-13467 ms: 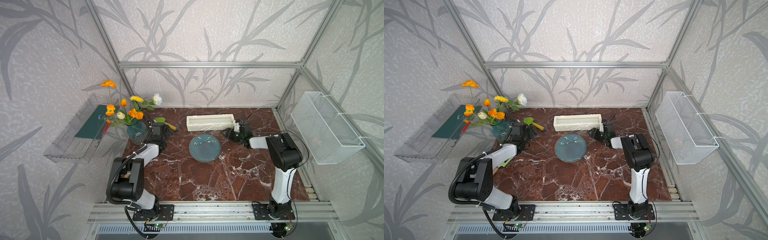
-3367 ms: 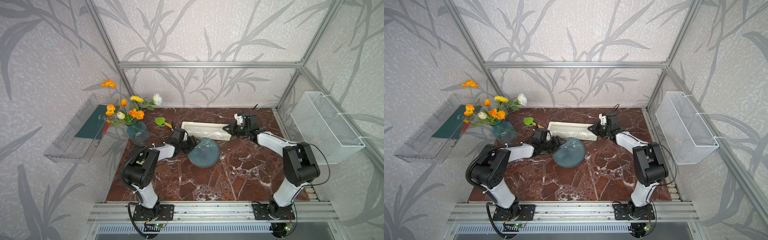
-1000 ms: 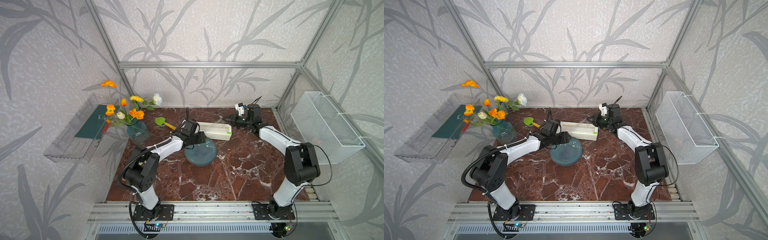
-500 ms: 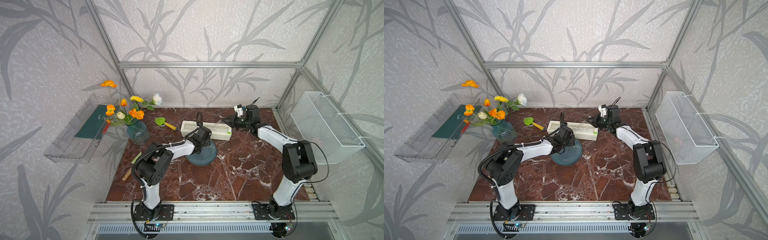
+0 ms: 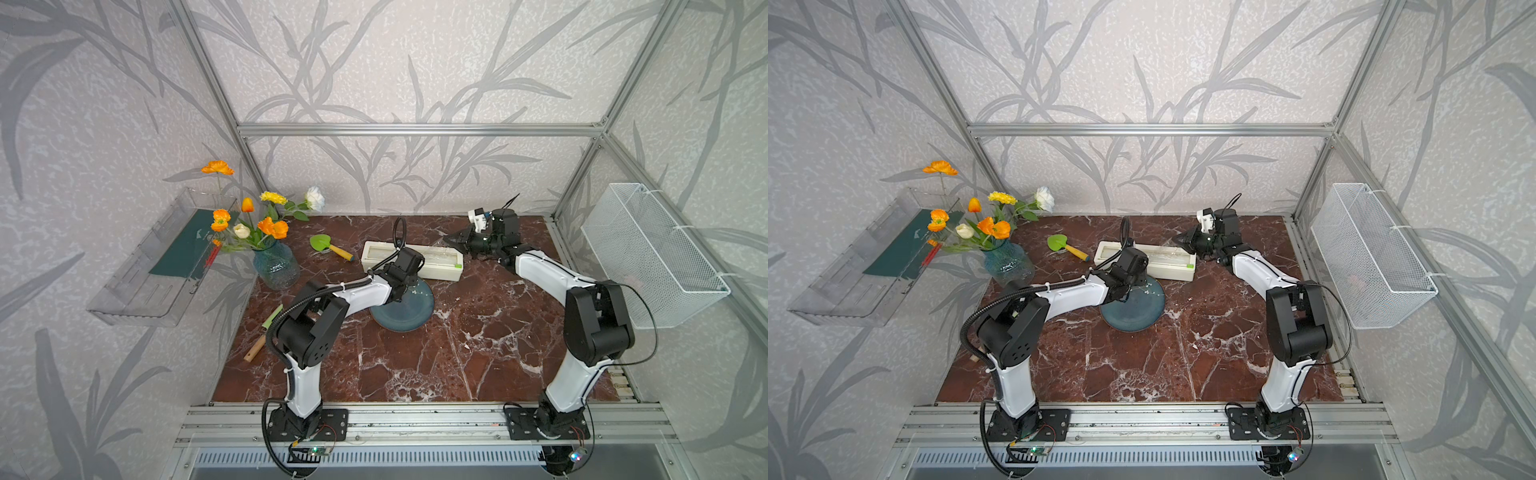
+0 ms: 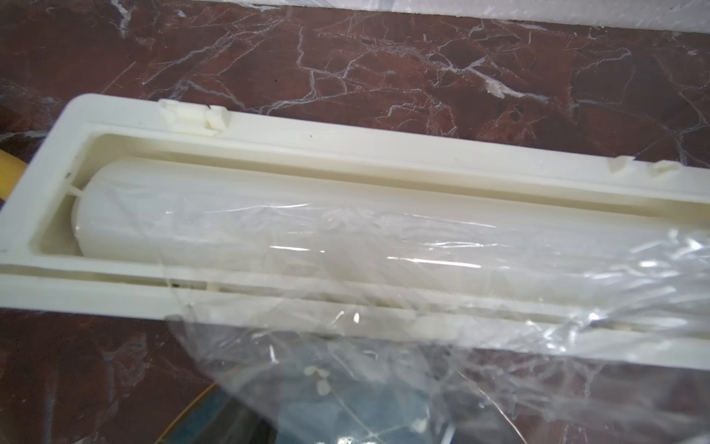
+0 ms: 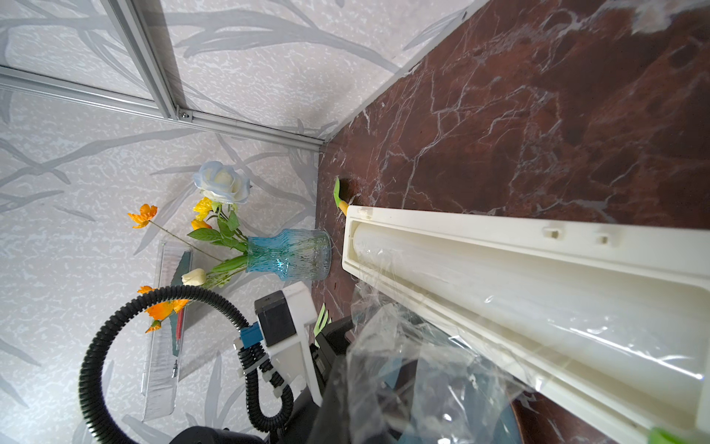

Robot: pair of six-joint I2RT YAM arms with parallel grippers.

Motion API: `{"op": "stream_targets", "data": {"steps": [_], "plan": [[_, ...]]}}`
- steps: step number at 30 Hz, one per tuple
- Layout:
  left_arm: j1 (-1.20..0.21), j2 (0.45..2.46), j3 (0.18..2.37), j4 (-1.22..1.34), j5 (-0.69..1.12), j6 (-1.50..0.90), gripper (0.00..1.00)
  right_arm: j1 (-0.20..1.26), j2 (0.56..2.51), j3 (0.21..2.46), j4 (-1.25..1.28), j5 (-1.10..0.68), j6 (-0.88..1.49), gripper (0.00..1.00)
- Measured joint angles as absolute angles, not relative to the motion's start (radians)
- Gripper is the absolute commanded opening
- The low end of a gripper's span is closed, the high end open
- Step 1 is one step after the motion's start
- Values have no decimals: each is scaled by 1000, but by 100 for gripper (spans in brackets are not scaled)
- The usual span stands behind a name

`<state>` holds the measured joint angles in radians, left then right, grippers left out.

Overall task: Wrap the plate with plastic wrap
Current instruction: Pull the plastic wrap from the plastic wrap cutting box.

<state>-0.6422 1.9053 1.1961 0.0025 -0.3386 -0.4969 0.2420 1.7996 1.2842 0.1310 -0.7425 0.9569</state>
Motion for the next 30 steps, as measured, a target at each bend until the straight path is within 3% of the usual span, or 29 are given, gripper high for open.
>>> {"op": "stream_targets", "data": {"steps": [9,11,14,16,22,30], "plan": [[-647,1971,1239,-22,-337,-497,55,242,1802,1295,131,-743,958,0],[-647,1974,1243,-29,-343,-496,44,242,1802,1295,131,-744,958,0],[-647,1974,1250,-43,-363,-493,12,241,1803,1295,132,-749,958,0],[-647,1974,1260,-58,-376,-495,0,240,1803,1295,132,-752,958,0],[-647,1942,1263,-122,-402,-484,0,236,1803,1295,132,-759,957,0],[-645,1692,1246,-196,-402,-426,0,233,1795,1272,129,-759,954,0]]}}
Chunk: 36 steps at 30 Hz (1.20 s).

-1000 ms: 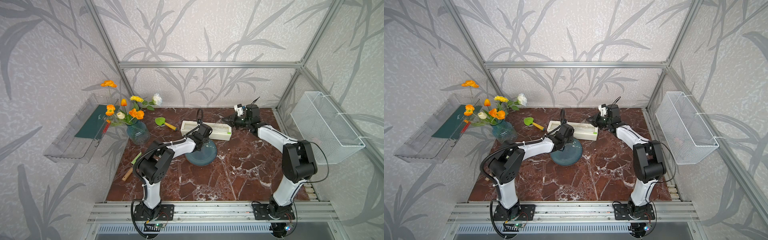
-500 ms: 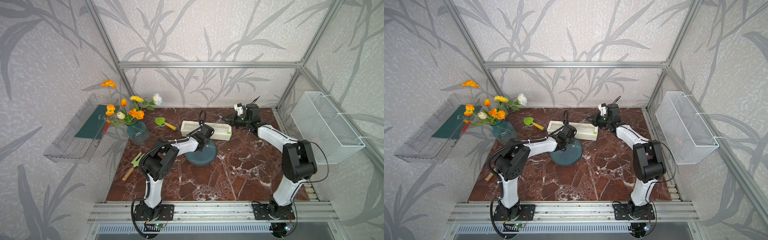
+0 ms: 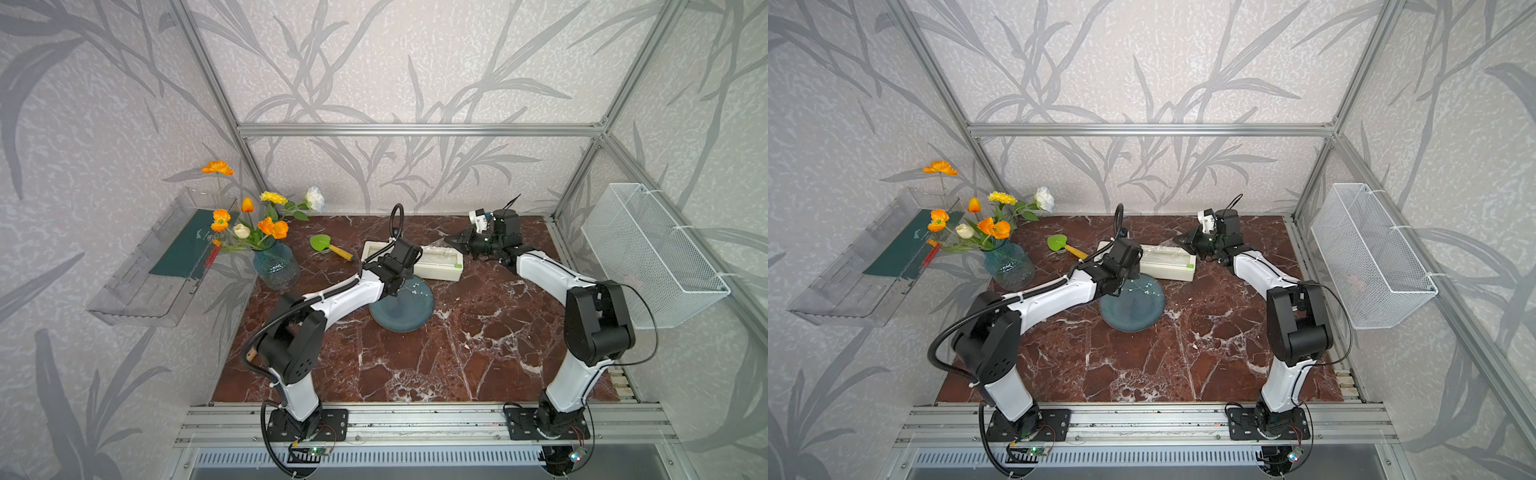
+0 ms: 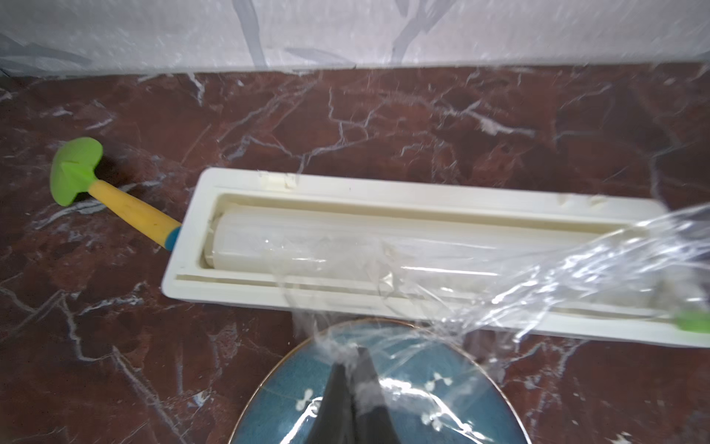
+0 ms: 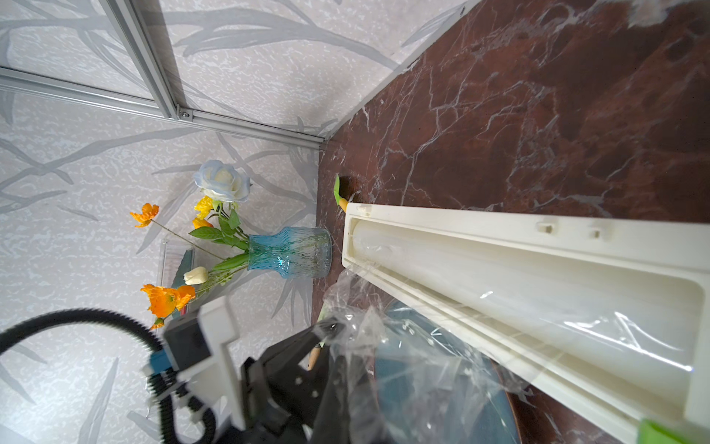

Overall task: Wrap the plate with plastic wrap
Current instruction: Pull the plastic wrap from the plastic wrap cutting box.

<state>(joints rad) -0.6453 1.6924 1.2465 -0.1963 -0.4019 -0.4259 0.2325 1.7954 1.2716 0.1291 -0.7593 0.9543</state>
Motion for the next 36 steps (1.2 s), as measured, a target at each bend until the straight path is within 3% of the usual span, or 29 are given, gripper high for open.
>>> {"op": "stream_targets", "data": {"steps": [7,20,36], "plan": [[-610,1571,1245,-210,-389,-375,0,233,1756,1277,91,-754,942,0],[-475,1562,1353,-262,-255,-325,0,240,1748,1474,-61,-751,881,0],[-426,1562,1555,-377,-160,-236,0,259,1748,1705,-276,-722,817,0]]}}
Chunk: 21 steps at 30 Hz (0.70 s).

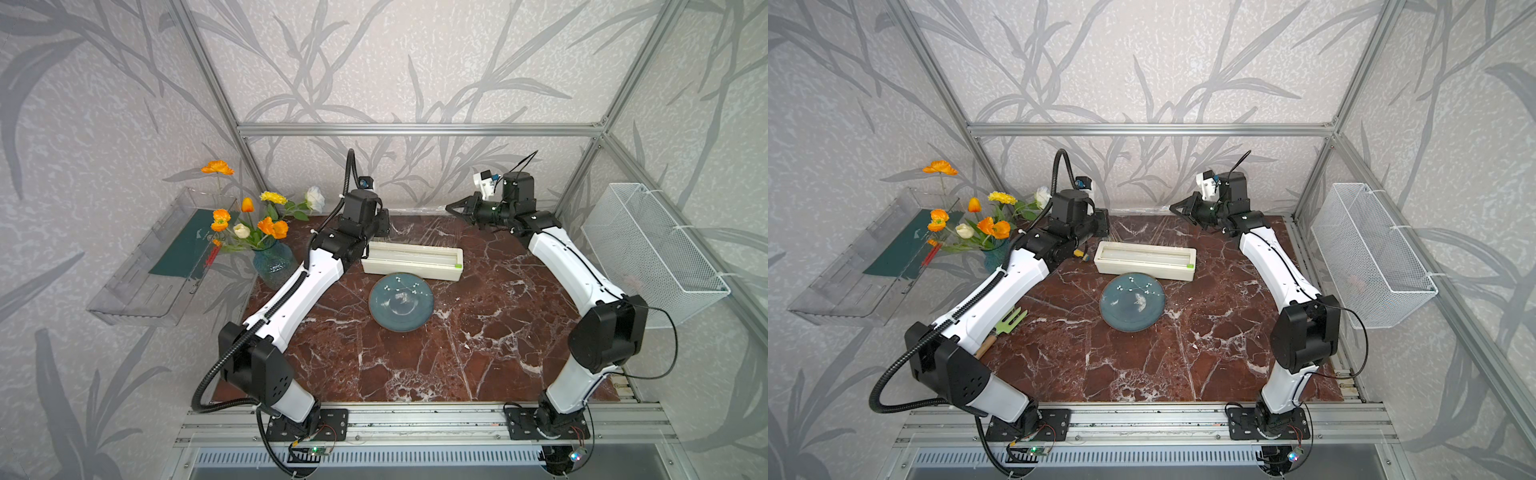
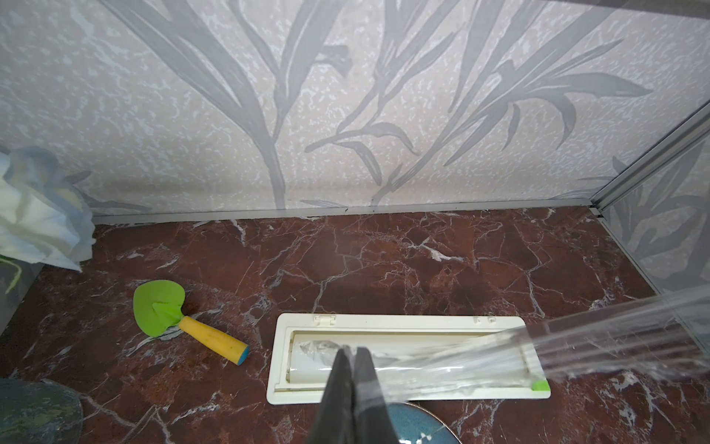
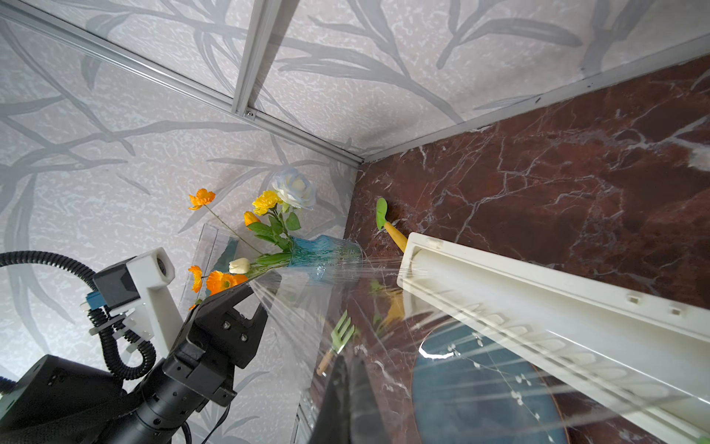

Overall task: Wrap the plate with plastic wrap
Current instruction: Pull the plastic wrap from the plastic wrap cutting box.

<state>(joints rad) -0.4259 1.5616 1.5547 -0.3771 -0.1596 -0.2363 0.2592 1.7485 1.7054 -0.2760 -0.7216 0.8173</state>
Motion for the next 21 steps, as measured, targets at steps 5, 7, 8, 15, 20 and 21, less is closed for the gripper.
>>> {"op": "stream_targets", "data": {"steps": [5,7,8,15,20,21], "plan": [[-421,1560,1570,-399,-149,-220,0,265,1748,1728,-301,-718,817,0],[-419,1552,1571,-408,-144,-218,0,271,1747,1734,-306,-714,814,0],[-418,1545,1571,-419,-139,-217,0,278,1743,1732,-311,-712,812,0],[-416,1364,1414,-468,-78,-217,0,362,1568,1498,-279,-680,790,0],[-420,1142,1158,-508,-33,-244,0,472,1435,1252,-256,-649,774,0],[-422,1102,1106,-513,-25,-253,0,497,1418,1203,-252,-640,773,0]]}}
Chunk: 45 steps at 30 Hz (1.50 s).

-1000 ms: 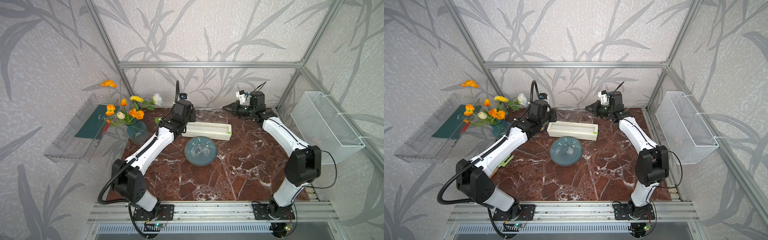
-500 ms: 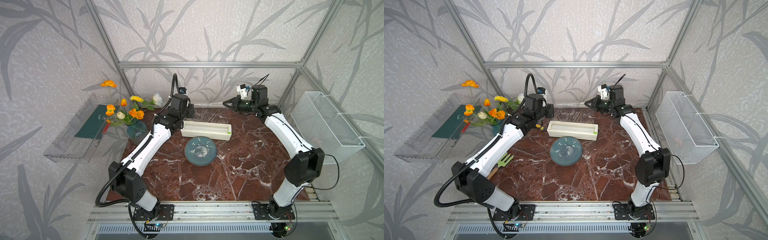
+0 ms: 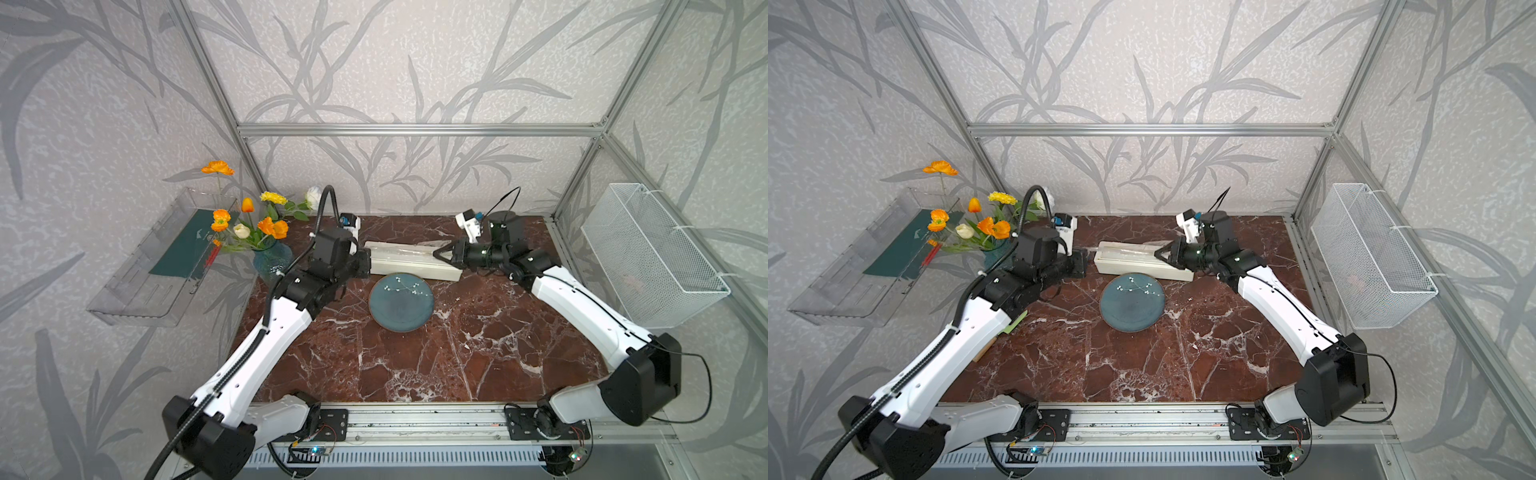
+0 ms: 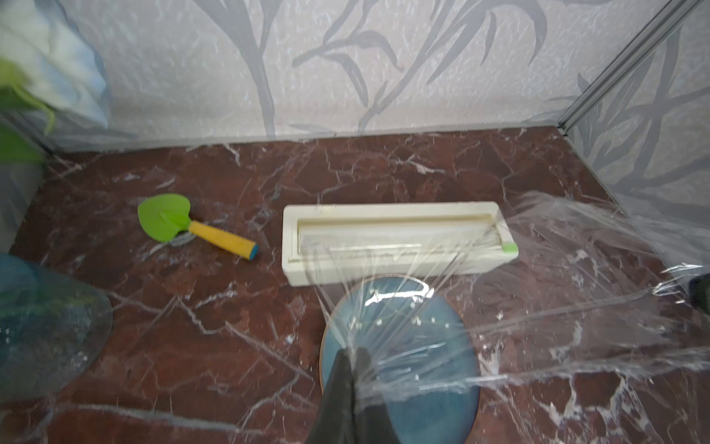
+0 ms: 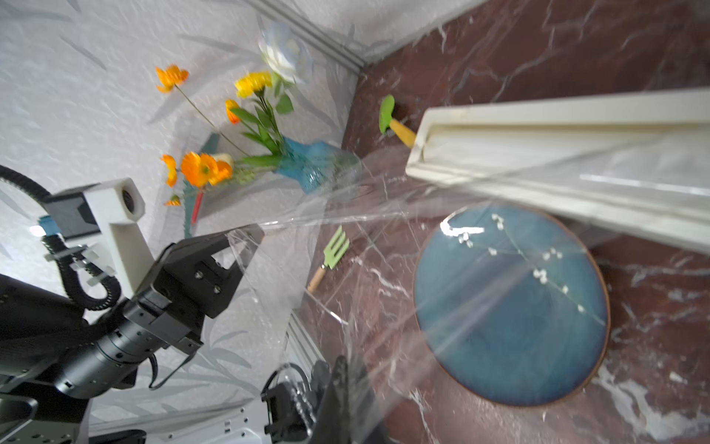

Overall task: Wrap the plate with plastic wrap
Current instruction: Pull the plastic wrap from the plastic wrap cutting box, then cover the plate with plastic wrap.

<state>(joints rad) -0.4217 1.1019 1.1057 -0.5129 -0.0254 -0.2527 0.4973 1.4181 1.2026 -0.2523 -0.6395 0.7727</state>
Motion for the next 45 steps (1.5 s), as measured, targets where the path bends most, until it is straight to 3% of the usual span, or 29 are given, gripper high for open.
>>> {"op": "stream_targets", "data": {"steps": [6,12,23,45], "plan": [[-438,972,879,-531,-5,-329,0,634,1386,943,-198,-593,790,0],[-452,963,785,-599,-2,-441,0,692,1386,783,-104,-573,822,0],[-474,1082,760,-719,-52,-625,0,765,1431,702,-2,-553,847,0],[-483,1185,638,-615,-50,-715,0,777,1554,629,76,-525,836,0]]}}
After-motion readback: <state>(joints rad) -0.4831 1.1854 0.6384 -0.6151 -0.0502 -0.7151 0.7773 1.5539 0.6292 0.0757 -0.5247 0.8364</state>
